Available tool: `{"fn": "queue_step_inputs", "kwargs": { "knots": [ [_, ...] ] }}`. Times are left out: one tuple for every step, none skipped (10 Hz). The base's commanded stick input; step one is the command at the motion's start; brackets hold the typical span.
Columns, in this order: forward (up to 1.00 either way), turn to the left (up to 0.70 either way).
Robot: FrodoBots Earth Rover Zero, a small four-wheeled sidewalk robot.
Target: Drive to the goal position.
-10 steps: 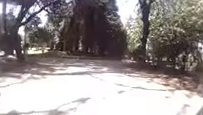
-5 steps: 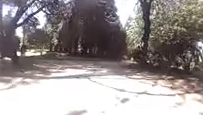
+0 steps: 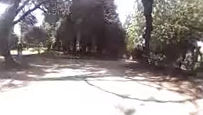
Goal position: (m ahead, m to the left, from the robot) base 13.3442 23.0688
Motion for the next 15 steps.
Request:
{"fn": "queue_step_inputs", "kwargs": {
  "knots": [
    [0.7, 0.0],
    [0.7, 0.0],
    [0.7, 0.0],
    [0.7, 0.0],
    [0.7, 0.0],
    [0.7, 0.0],
    [0.7, 0.0],
    [0.7, 0.0],
    [0.7, 0.0],
    [0.7, 0.0],
    [0.7, 0.0],
    [0.7, 0.0],
    [0.7, 0.0],
    [0.7, 0.0],
    [0.7, 0.0]
  ]
}}
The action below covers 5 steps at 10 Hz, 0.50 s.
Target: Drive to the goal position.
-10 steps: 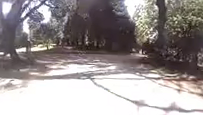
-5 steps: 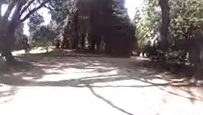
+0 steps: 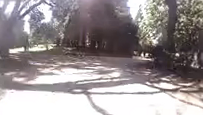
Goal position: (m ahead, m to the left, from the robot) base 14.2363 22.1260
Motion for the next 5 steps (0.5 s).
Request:
{"fn": "queue_step_inputs", "kwargs": {
  "knots": [
    [0.7, 0.0],
    [0.7, 0.0],
    [0.7, 0.0],
    [0.7, 0.12],
    [0.7, 0.35]
  ]
}}
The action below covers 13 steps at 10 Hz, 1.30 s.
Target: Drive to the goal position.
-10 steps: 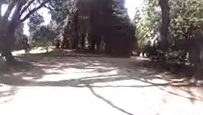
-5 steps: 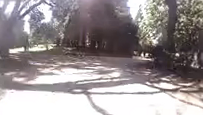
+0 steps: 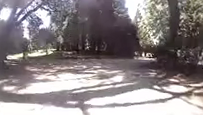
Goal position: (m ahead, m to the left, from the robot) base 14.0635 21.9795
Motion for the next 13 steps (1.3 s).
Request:
{"fn": "queue_step_inputs", "kwargs": {
  "knots": [
    [0.7, 0.35],
    [0.7, 0.35],
    [0.7, 0.04],
    [0.7, 0.0],
    [0.7, 0.0],
    [0.7, 0.0],
    [0.7, 0.22],
    [0.7, 0.35],
    [0.7, 0.35],
    [0.7, 0.34],
    [0.7, 0.0],
    [0.7, 0.0],
    [0.7, 0.0]
  ]
}}
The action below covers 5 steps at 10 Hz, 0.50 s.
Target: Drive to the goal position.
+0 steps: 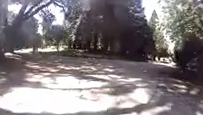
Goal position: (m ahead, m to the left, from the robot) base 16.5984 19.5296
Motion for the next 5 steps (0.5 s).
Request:
{"fn": "queue_step_inputs", "kwargs": {
  "knots": [
    [0.7, 0.0],
    [0.7, 0.0],
    [0.7, 0.0],
    [0.7, 0.0],
    [0.7, 0.0]
  ]
}}
